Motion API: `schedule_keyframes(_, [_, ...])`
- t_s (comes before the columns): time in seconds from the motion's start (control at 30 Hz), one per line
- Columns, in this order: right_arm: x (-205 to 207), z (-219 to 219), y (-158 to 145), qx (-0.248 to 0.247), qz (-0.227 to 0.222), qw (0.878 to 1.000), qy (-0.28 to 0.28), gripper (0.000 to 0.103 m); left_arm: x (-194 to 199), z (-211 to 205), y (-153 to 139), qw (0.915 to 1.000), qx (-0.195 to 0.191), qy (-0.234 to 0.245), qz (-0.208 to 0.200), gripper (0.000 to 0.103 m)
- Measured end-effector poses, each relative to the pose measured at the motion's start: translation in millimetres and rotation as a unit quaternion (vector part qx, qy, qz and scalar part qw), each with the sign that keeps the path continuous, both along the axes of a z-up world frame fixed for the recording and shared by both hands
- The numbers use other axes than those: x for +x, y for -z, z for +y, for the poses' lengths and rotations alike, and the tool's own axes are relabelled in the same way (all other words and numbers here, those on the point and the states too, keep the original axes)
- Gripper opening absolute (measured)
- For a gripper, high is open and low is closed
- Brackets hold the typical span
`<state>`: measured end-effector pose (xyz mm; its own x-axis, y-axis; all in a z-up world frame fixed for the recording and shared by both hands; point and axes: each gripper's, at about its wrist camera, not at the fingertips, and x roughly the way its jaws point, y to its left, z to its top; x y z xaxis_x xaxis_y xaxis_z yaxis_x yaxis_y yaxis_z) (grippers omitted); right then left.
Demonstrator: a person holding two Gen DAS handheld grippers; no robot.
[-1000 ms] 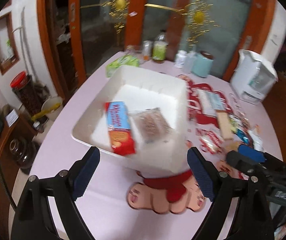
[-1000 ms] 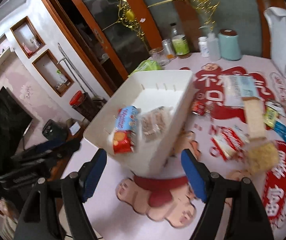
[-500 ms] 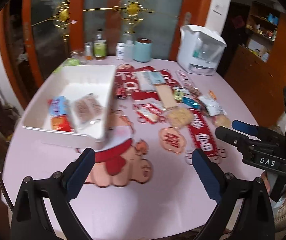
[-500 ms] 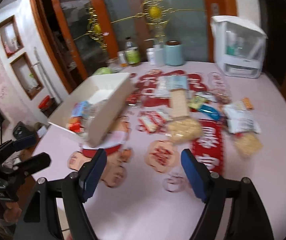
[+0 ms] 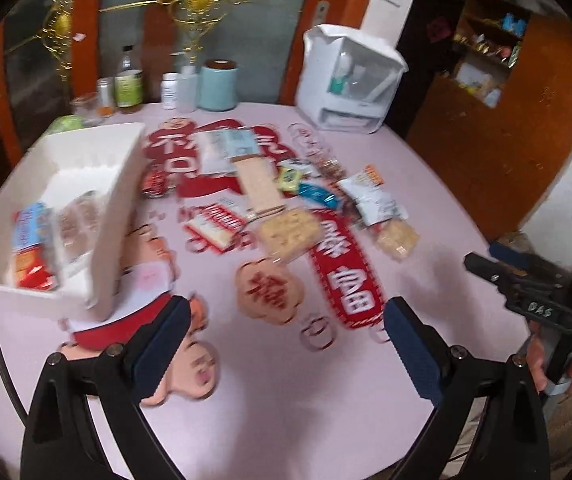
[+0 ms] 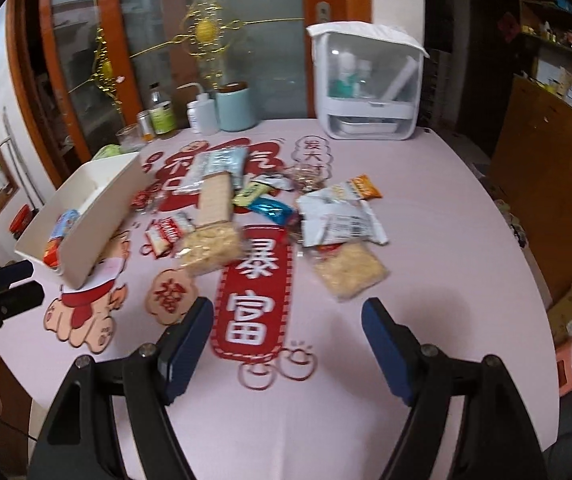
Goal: Organize snacks
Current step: 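Grasp the tall puffed-snack bag with left tool while right grasps the small puffed-snack bag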
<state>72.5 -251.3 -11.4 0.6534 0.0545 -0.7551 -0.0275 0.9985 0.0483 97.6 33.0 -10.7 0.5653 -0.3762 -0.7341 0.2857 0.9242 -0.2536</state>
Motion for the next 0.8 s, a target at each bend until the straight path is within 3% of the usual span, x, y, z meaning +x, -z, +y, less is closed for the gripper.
schedule_keyframes(0.13, [10, -17, 11, -0.002, 0.005, 1.000, 0.003, 0.078, 27, -13, 9, 0.9999, -0.003, -0.003, 0.016, 0.097])
schedule_keyframes(0.3, [30, -34, 31, 0.005, 0.025, 1.000, 0.008, 0.078, 58, -42, 19, 0.9978, 0.053, 0.041, 0.005, 0.097])
schedule_keyframes(0.57, [74, -48, 75, 0.012, 0.066, 0.997, -0.022, 0.078, 120, -86, 56, 0.9796, 0.152, 0.130, 0.018, 0.097])
schedule_keyframes(0.8, [108, -50, 111, 0.016, 0.107, 0.993, -0.057, 0.078, 159, -112, 96, 0.9601, 0.200, 0.189, 0.049, 0.097])
